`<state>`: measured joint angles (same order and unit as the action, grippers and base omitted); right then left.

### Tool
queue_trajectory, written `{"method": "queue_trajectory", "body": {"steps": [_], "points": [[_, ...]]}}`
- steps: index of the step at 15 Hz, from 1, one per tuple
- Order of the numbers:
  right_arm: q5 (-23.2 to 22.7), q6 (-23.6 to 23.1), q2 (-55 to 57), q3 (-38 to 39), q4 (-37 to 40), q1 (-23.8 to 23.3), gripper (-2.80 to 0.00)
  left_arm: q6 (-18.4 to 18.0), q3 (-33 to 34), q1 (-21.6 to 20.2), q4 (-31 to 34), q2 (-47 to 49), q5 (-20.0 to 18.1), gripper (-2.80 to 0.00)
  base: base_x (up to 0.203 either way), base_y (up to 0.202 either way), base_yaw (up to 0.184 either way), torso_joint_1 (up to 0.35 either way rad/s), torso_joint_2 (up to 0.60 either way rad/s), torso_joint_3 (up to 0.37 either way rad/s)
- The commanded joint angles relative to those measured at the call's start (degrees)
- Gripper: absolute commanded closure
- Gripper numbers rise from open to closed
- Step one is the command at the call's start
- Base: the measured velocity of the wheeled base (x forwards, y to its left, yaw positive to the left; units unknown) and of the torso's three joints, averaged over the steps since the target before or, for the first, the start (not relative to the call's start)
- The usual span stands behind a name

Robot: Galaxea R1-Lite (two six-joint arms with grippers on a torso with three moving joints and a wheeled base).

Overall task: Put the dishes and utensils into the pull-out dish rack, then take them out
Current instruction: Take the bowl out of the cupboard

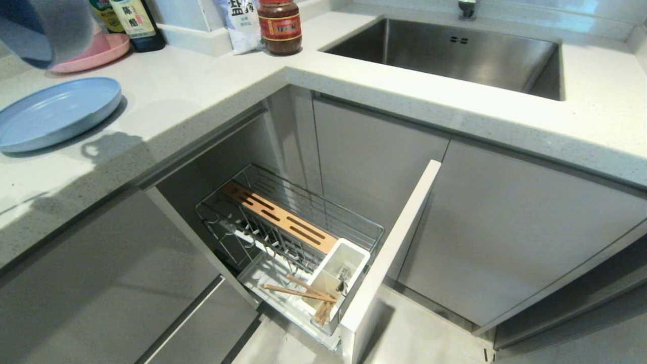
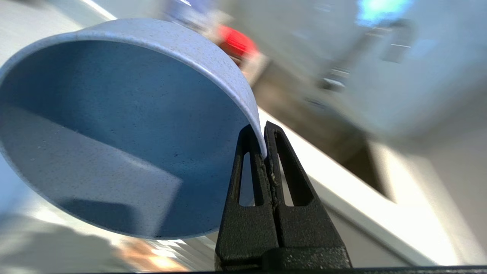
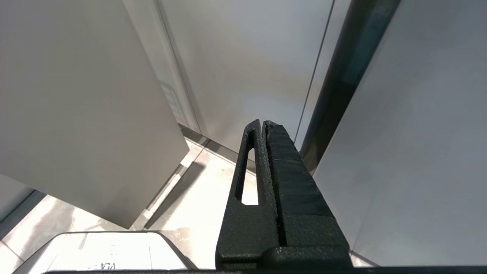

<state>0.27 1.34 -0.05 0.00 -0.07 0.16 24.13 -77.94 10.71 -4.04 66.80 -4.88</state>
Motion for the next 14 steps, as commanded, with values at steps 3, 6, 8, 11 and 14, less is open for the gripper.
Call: {"method": "queue_trajectory", "body": {"steps": [3,6,8,11,14], "points": [[0.0,-0.02,-0.21,0.09,-0.01,0.02,0.0,-4.36,-1.24,-7.41,0.74,1.4,10.69,0.0,0.0,0.0,0.0,0.0,0.0,0.0],[0.0,0.02,-0.18,0.09,-0.01,0.02,0.0,-5.7,-7.63,-7.62,8.1,6.43,20.36,0.0,0.0,0.0,0.0,0.0,0.0,0.0],[0.0,0.07,-0.21,0.09,-0.01,0.02,0.0,-5.44,-12.88,-7.76,15.27,9.99,23.27,0.0,0.0,0.0,0.0,0.0,0.0,0.0],[0.0,-0.02,-0.21,0.09,-0.01,0.02,0.0,-4.71,-19.75,-8.82,24.79,16.33,26.45,0.0,0.0,0.0,0.0,0.0,0.0,0.0],[0.0,-0.01,-0.21,0.09,-0.01,0.02,0.0,-4.63,-25.44,-9.02,31.95,20.9,27.6,0.0,0.0,0.0,0.0,0.0,0.0,0.0]]}}
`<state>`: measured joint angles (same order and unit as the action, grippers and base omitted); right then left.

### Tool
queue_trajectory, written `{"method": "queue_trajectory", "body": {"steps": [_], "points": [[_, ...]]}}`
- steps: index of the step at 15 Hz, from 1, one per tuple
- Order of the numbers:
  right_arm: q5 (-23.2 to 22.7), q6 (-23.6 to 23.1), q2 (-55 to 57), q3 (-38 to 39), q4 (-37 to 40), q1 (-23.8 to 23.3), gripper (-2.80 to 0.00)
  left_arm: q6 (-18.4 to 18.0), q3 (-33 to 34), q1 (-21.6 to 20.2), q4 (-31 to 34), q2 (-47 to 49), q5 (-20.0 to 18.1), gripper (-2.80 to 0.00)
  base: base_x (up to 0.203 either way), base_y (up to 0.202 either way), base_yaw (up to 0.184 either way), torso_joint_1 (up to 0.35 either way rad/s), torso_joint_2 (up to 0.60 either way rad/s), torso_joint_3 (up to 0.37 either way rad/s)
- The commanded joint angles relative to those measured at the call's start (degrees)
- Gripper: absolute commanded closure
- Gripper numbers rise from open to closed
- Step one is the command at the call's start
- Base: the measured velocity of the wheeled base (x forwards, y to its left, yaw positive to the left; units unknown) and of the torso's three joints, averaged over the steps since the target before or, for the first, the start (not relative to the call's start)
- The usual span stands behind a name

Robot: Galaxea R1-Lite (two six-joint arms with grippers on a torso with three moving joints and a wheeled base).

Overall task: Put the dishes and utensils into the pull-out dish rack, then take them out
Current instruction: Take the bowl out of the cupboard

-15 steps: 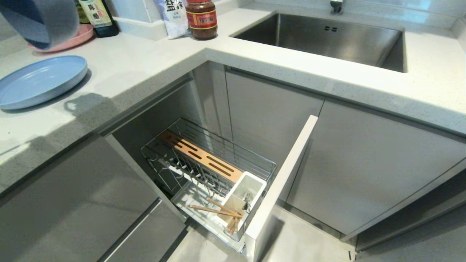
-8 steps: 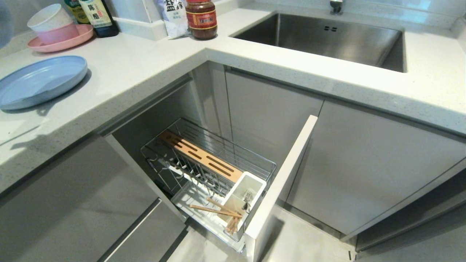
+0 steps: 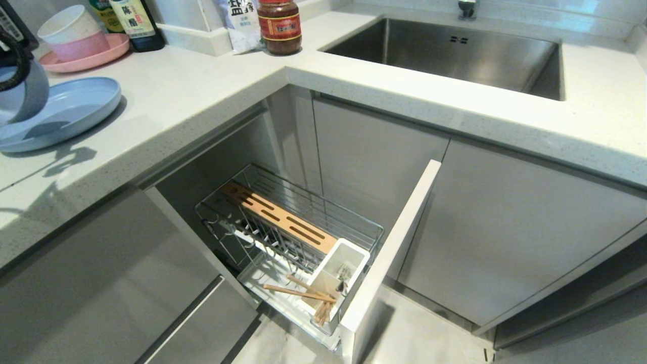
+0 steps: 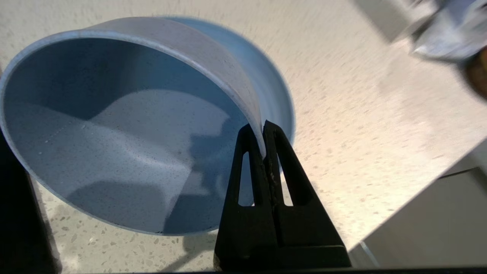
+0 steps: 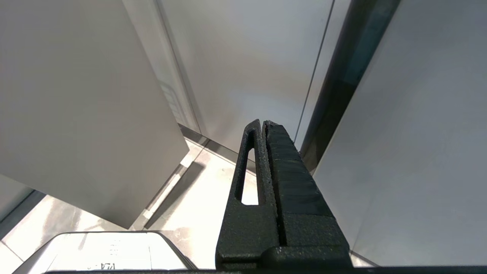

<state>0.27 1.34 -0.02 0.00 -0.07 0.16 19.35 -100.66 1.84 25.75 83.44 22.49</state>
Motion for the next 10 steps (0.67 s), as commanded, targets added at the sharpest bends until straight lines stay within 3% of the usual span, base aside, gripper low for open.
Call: {"method": "queue_trajectory", "body": {"steps": [1,10], "points": [[0.0,-0.02,-0.24,0.09,-0.01,0.02,0.0,0.08,-4.35,-0.26,3.75,5.65,0.32,0.0,0.0,0.0,0.0,0.0,0.0,0.0],[0.0,0.07,-0.24,0.09,-0.01,0.02,0.0,0.08,-6.83,-1.23,6.15,9.09,1.92,0.0,0.0,0.0,0.0,0.0,0.0,0.0]]}}
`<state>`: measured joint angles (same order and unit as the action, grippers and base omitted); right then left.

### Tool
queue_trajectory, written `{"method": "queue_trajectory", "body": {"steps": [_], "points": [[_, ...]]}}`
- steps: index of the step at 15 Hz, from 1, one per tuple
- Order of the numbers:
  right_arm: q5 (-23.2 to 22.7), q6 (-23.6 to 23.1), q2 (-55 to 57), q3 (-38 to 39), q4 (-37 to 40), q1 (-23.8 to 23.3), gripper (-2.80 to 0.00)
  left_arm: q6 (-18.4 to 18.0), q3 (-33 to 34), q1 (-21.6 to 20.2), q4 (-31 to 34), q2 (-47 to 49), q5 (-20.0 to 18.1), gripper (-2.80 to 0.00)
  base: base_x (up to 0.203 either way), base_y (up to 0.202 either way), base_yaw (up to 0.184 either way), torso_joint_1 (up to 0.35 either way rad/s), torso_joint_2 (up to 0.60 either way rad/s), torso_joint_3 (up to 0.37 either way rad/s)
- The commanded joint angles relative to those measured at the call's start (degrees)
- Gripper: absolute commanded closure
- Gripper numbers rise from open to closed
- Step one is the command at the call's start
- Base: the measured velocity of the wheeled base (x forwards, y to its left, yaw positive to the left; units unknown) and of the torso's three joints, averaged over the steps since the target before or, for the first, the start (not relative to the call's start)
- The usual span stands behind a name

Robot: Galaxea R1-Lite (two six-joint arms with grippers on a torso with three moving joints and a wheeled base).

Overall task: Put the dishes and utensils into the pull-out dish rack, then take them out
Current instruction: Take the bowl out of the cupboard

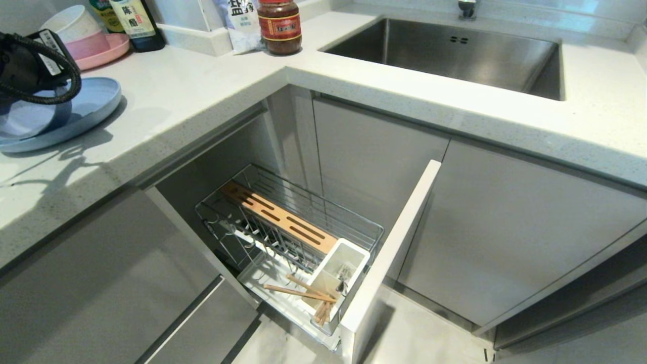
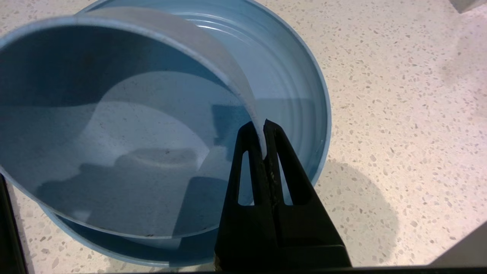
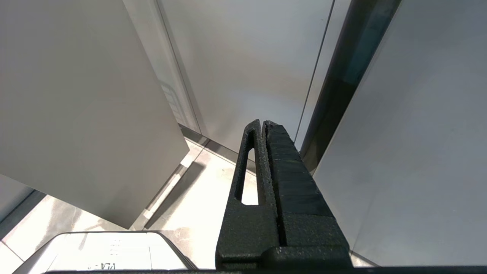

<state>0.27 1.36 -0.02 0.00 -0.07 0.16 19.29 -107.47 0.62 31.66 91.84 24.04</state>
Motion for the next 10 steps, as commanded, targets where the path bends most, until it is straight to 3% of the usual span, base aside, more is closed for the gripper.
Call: {"method": "queue_trajectory", "body": {"steps": [1,5,6,10], "points": [[0.0,-0.04,-0.24,0.09,-0.01,0.02,0.0,0.14,-0.02,-0.01,0.16,0.8,0.44,0.0,0.0,0.0,0.0,0.0,0.0,0.0],[0.0,-0.04,-0.24,0.09,-0.01,0.02,0.0,0.14,0.07,-0.01,-0.02,0.98,0.6,0.0,0.0,0.0,0.0,0.0,0.0,0.0],[0.0,-0.01,-0.24,0.09,-0.01,0.02,0.0,0.14,-0.02,-0.01,-0.02,1.03,1.37,-2.8,0.0,0.0,0.0,0.0,0.0,0.0],[0.0,-0.02,-0.24,0.09,-0.01,0.02,0.0,0.23,-0.02,-0.01,-0.19,0.89,2.24,-2.8,0.0,0.0,0.0,0.0,0.0,0.0]]}}
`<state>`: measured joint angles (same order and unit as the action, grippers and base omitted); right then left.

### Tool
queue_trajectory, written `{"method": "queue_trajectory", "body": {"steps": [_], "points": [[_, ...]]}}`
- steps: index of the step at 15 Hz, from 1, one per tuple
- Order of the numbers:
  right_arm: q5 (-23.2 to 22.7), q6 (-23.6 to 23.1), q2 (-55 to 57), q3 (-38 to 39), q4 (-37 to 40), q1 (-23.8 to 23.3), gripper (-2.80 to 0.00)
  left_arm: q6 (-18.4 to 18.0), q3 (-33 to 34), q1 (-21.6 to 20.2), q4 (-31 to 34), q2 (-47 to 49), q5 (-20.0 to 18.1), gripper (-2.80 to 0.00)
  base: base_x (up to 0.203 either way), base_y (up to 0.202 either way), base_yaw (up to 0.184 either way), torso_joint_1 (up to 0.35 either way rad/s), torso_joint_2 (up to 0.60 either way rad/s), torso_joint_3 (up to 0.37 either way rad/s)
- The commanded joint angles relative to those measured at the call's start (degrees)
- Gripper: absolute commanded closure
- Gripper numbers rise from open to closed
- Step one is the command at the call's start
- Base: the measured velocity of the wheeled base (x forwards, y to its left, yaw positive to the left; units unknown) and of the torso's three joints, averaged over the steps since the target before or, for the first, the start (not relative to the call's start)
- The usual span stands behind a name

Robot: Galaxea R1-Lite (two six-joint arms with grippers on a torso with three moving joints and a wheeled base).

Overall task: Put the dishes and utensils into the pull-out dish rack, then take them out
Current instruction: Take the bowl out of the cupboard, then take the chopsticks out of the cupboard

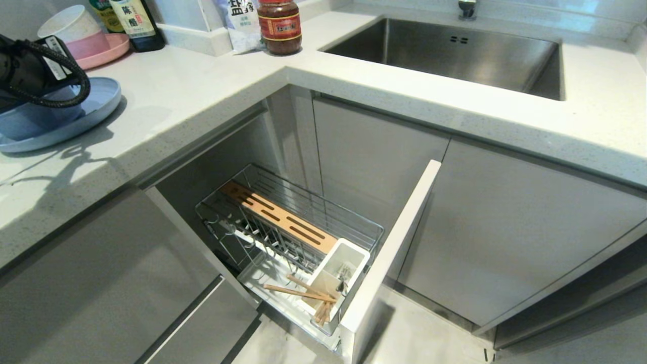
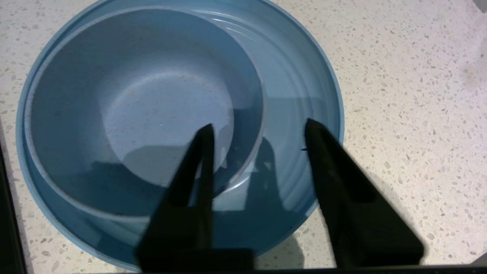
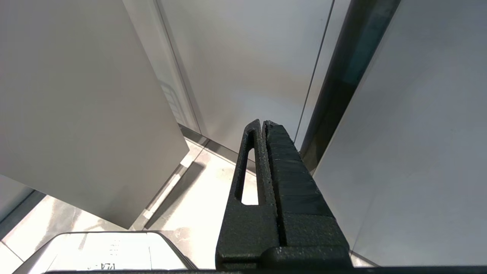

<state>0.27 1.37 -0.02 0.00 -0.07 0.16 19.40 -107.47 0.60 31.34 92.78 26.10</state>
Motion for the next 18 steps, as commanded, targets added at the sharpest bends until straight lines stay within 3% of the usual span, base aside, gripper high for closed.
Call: {"method": "queue_trajectory", "body": {"steps": [1,7,11,12,13,15,18], "points": [[0.0,0.03,-0.24,0.09,-0.01,0.02,0.0,0.12,-0.02,0.02,0.12,-0.09,0.39,-2.8,0.0,0.0,0.0,0.0,0.0,0.0],[0.0,-0.05,-0.24,0.09,-0.01,0.02,0.0,0.8,0.64,-0.07,-4.1,-2.68,2.9,-2.8,0.0,0.0,0.0,0.0,0.0,0.0],[0.0,0.0,-0.24,0.09,-0.01,0.02,0.0,6.59,2.11,0.68,-10.86,-9.86,2.51,-2.8,0.0,0.0,0.0,0.0,0.0,0.0],[0.0,0.04,-0.24,0.09,-0.01,0.02,0.0,7.47,3.97,1.61,-13.94,-12.57,2.47,-1.16,0.0,0.0,0.0,0.0,0.0,0.0],[0.0,-0.05,-0.24,0.09,-0.01,0.02,0.0,7.89,6.0,2.91,-16.99,-15.21,2.43,0.0,0.0,0.0,0.0,0.0,0.0,0.0],[0.0,-0.01,-0.24,0.09,-0.01,0.02,0.0,9.29,9.49,8.06,-23.12,-20.14,2.47,0.0,0.0,0.0,0.0,0.0,0.0,0.0],[0.0,-0.05,-0.24,0.09,-0.01,0.02,0.0,10.09,14.25,20.16,-25.49,-25.64,2.61,0.0,0.0,0.0,0.0,0.0,0.0,0.0]]}}
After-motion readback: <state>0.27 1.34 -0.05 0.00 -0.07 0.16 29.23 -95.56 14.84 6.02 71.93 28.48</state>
